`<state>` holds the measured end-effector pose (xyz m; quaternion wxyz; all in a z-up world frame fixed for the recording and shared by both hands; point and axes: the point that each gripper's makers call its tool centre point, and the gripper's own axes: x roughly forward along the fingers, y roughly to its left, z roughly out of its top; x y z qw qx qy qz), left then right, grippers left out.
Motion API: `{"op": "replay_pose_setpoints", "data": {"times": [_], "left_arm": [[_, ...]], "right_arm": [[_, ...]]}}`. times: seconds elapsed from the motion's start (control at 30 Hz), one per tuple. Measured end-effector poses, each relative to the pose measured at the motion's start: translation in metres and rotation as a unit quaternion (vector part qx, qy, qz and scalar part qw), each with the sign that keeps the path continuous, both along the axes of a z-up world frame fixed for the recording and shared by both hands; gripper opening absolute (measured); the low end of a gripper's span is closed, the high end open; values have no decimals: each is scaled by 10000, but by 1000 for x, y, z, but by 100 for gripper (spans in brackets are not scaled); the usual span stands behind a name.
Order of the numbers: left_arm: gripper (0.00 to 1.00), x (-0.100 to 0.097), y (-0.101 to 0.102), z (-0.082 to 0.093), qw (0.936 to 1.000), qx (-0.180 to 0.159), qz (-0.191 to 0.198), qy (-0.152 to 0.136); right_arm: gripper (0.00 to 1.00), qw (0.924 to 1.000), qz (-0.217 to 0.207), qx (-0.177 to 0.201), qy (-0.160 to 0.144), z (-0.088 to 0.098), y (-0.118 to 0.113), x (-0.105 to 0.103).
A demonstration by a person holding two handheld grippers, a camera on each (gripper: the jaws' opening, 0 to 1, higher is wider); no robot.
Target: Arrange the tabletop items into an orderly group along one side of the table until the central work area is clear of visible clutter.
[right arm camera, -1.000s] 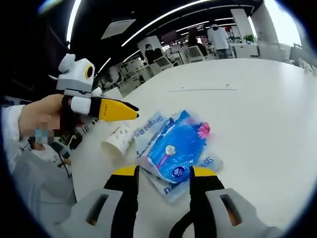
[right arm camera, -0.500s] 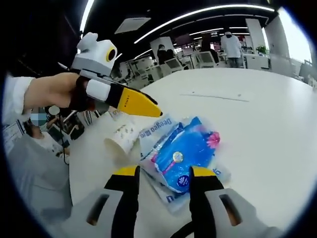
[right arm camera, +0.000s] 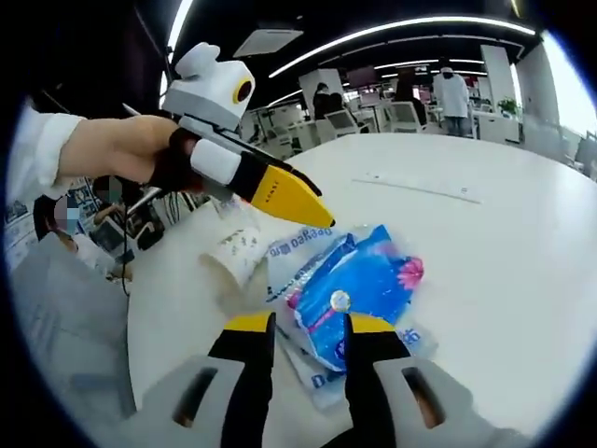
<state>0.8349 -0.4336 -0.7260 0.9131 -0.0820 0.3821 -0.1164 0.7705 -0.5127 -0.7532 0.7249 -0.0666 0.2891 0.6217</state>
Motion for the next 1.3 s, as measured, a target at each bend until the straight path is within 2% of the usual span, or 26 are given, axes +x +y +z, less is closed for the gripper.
{"op": "replay_pose_setpoints", "data": {"times": [0.23,0.37,0.63,0.83,0.93,1.03,1.3], "left_arm": [[68,4,1,-4,9998,128,-115,18],[67,4,-1,-7,9995,218,-220,24],[67,3,-1,-15,9990,300,-301,109],[66,3,1,-15,9983,406,-418,87],[66,5,7,-15,9981,437,-434,61],[66,5,12,-15,9979,475,-446,58],[65,6,20,-15,9967,598,-540,40]], "right_arm": [[20,9998,155,-98,-60,-4,3,-5],[6,9996,258,-129,-80,-6,3,-5],[1,9994,316,-88,-70,-8,1,-2],[0,9987,504,-1,-102,-5,0,-3],[0,9972,713,86,-219,0,-1,-5],[0,9965,796,170,-212,5,-4,-5],[0,9907,1219,316,-508,15,-16,-7]]}}
